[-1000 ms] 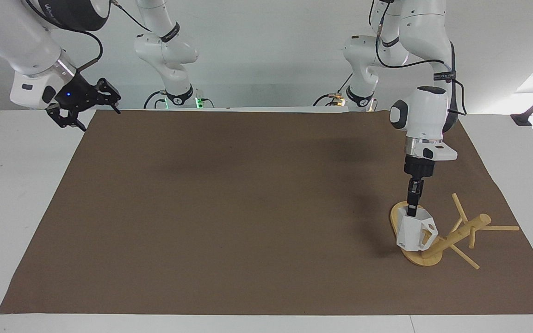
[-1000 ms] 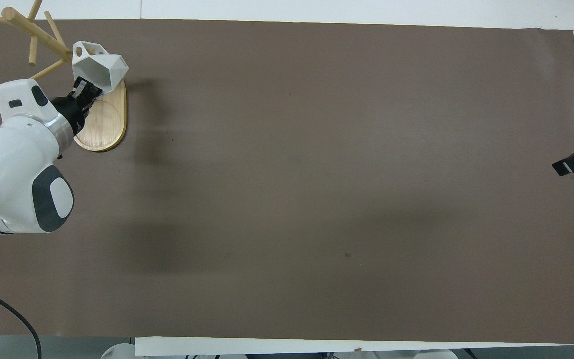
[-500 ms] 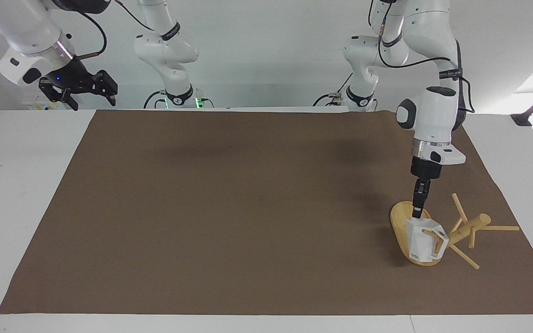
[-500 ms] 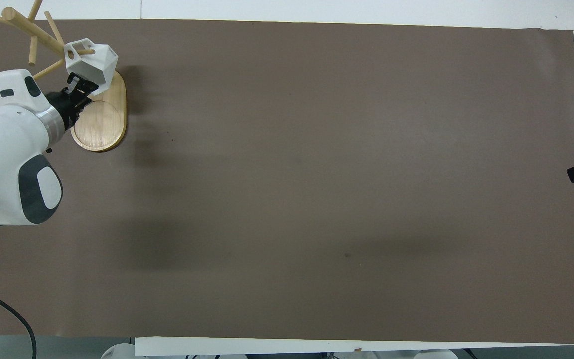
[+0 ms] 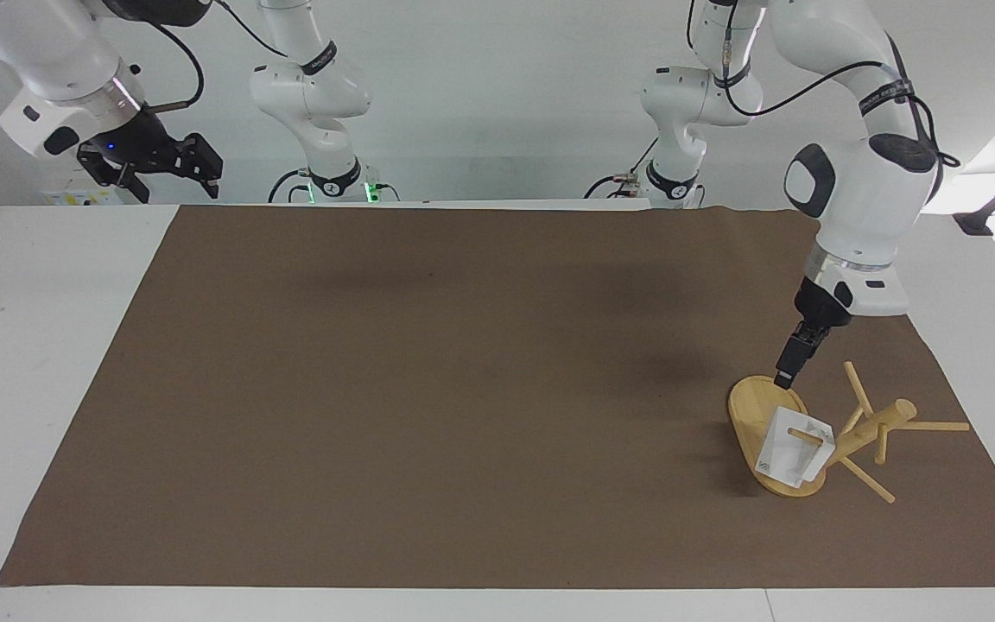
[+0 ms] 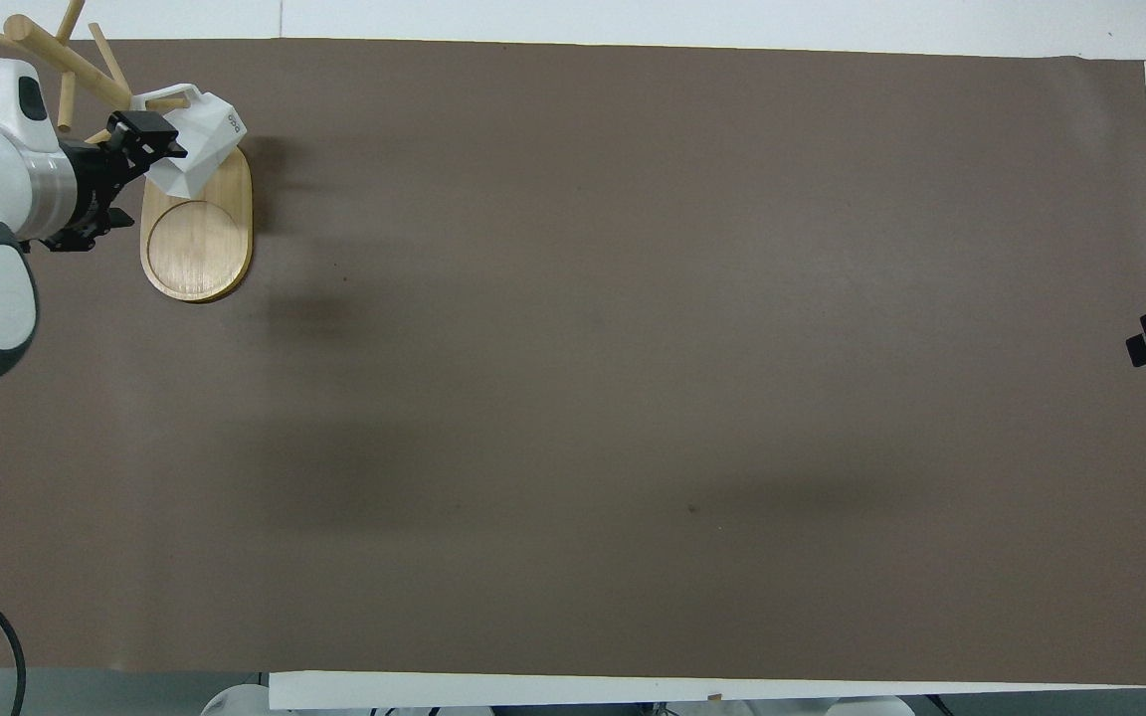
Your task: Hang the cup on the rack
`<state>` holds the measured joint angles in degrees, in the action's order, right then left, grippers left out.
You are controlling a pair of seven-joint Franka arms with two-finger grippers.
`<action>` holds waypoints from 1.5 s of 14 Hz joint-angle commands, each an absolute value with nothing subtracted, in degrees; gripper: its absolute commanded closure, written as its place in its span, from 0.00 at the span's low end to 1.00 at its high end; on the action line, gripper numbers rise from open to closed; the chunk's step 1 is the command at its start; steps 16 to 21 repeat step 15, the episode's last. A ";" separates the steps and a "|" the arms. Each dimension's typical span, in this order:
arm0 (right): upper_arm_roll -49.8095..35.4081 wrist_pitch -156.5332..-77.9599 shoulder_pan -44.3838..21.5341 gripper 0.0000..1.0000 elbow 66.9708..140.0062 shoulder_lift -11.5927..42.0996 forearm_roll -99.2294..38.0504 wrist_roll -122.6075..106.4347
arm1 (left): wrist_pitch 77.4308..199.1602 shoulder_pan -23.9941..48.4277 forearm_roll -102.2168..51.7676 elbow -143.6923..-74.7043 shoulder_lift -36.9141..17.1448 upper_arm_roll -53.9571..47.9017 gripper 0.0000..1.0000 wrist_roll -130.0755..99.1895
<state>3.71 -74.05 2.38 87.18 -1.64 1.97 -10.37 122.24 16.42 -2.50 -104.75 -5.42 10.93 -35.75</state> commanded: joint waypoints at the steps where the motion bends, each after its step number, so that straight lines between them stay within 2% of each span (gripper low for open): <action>1: 3.87 -74.53 2.20 0.00 88.24 -2.20 2.90 -9.40 | 109.90 14.15 -1.67 -100.64 -2.48 10.72 0.00 -24.74; 3: 3.87 -74.71 2.37 0.00 88.33 -2.20 2.90 -9.32 | 103.31 14.15 -0.89 -99.33 -0.45 10.72 0.00 -17.52; 9: 3.78 -74.27 3.34 0.00 88.68 -2.37 2.64 -8.00 | 87.30 12.66 0.00 -88.62 -1.49 10.90 0.00 -0.29; 11: 3.78 -74.44 3.25 0.00 88.68 -2.37 2.64 -8.09 | 85.96 12.57 0.00 -86.23 -2.81 10.90 0.00 0.26; 21: 3.60 -74.71 2.99 0.00 88.68 -2.37 2.64 -8.53 | 86.04 12.66 0.00 -86.22 -2.64 11.16 0.00 0.44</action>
